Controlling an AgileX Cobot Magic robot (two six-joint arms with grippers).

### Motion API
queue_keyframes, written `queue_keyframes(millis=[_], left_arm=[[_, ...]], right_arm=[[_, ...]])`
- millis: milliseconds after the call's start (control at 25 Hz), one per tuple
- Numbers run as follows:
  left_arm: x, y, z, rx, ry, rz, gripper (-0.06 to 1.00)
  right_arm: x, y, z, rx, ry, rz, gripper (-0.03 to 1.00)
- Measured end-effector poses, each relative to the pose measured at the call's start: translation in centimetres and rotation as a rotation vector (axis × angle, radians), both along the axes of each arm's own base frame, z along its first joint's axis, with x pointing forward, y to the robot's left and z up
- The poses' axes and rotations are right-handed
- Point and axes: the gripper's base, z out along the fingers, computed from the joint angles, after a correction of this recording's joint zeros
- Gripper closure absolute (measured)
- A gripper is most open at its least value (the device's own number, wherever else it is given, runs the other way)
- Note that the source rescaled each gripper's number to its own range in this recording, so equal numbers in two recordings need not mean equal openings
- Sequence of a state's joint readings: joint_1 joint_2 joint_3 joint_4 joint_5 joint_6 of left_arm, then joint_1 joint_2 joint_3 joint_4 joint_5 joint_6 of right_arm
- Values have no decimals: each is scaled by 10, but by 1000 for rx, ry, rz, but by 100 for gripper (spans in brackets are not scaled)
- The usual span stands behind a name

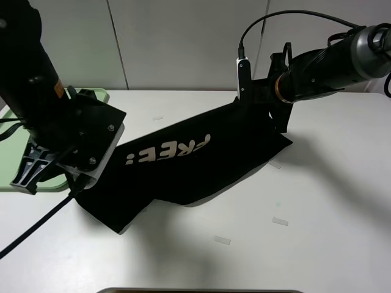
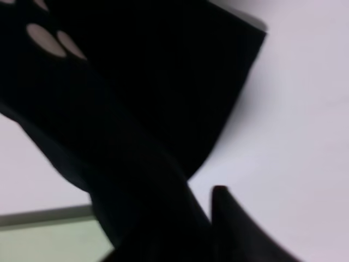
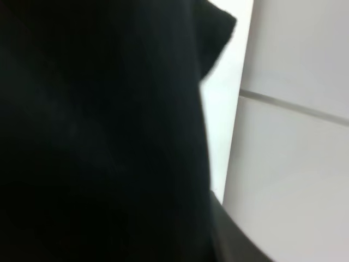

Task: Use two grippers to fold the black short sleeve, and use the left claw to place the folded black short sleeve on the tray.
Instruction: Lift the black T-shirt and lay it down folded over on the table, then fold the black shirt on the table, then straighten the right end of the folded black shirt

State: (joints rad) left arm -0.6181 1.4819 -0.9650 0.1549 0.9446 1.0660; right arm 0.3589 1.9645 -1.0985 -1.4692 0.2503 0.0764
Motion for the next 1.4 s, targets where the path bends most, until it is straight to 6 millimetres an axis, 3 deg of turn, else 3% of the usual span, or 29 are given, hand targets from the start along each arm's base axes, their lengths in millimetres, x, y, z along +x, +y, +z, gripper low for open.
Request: queue_keyframes(millis=[120,160,280,560,680,800,840,880,1040,1120,1400], left_arm=[[-2,0,0,3,20,5,37],[-2,0,0,-1,17,9,28],[-1,-1,0,-10,9,30,14],[2,-1,1,-18,-26,46,10],[12,-1,6,-38,-140,157,10],[19,-1,16,-69,-237,232,10],[21,0,22,-88,-281,267,10],[24,0,30,-112,-328,317,10],[26,7,66,-202,-478,450,10],[19,13,93,-284,-553,511,10],[-15,35,140,-474,-650,588,10]], right_arm=[[0,-2,0,15,6,-24,19],[0,-3,0,17,7,-29,10],[0,-4,0,12,6,-41,0],[0,-7,8,-7,-17,-64,-3],[-1,-8,19,-5,-46,-57,-3],[-5,-10,55,8,-138,-42,-3],[-5,-10,55,8,-138,-42,-3],[-10,-12,79,29,-196,-42,-3],[-25,-17,128,110,-315,-69,-3],[-34,-21,151,168,-372,-92,-3],[-69,-34,206,416,-475,-218,-3]])
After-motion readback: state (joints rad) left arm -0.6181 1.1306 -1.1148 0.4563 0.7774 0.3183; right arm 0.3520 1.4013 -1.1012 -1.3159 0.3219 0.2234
